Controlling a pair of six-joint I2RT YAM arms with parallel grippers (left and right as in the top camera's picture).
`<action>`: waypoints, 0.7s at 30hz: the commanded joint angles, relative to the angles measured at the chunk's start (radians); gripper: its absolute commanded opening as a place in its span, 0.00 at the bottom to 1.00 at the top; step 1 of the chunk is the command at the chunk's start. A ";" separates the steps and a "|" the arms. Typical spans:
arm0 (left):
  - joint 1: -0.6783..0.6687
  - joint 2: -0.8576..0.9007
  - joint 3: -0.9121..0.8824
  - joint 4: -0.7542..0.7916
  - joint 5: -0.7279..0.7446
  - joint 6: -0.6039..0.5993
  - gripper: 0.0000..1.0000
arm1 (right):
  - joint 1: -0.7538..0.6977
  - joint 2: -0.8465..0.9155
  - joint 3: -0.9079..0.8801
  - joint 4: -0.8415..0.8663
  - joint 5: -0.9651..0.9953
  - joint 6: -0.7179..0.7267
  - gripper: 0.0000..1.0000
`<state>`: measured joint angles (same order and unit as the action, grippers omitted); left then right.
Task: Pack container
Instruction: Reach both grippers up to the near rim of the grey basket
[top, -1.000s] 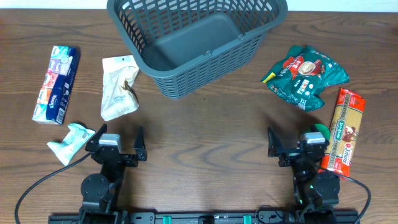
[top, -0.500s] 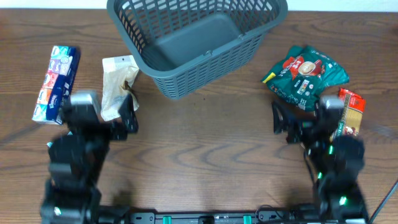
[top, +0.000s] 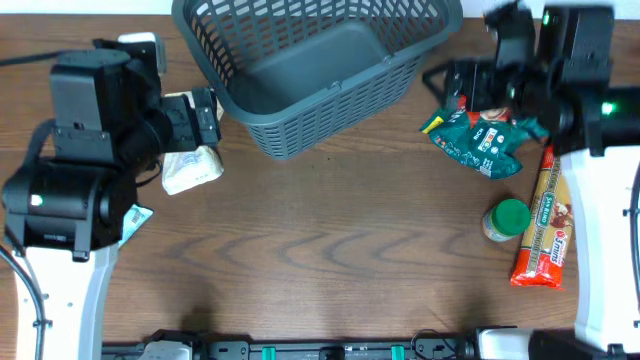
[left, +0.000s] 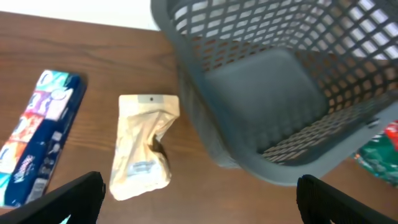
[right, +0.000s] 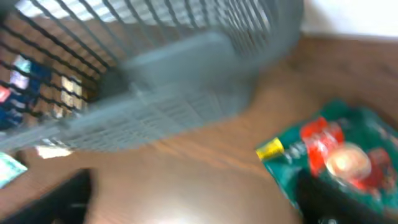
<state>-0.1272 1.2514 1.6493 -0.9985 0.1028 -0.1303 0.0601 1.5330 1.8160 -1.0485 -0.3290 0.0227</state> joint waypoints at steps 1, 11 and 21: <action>-0.002 -0.010 0.032 -0.006 0.056 0.033 0.99 | -0.008 0.028 0.094 0.011 -0.094 -0.030 0.36; -0.064 -0.002 0.032 -0.007 -0.028 -0.009 0.18 | -0.008 0.035 0.121 0.107 -0.043 0.019 0.01; -0.245 0.062 0.032 -0.023 -0.067 -0.044 0.07 | -0.003 0.195 0.281 0.150 -0.095 0.067 0.01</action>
<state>-0.3370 1.2873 1.6615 -1.0149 0.0593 -0.1497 0.0601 1.6653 2.0304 -0.8879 -0.3897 0.0643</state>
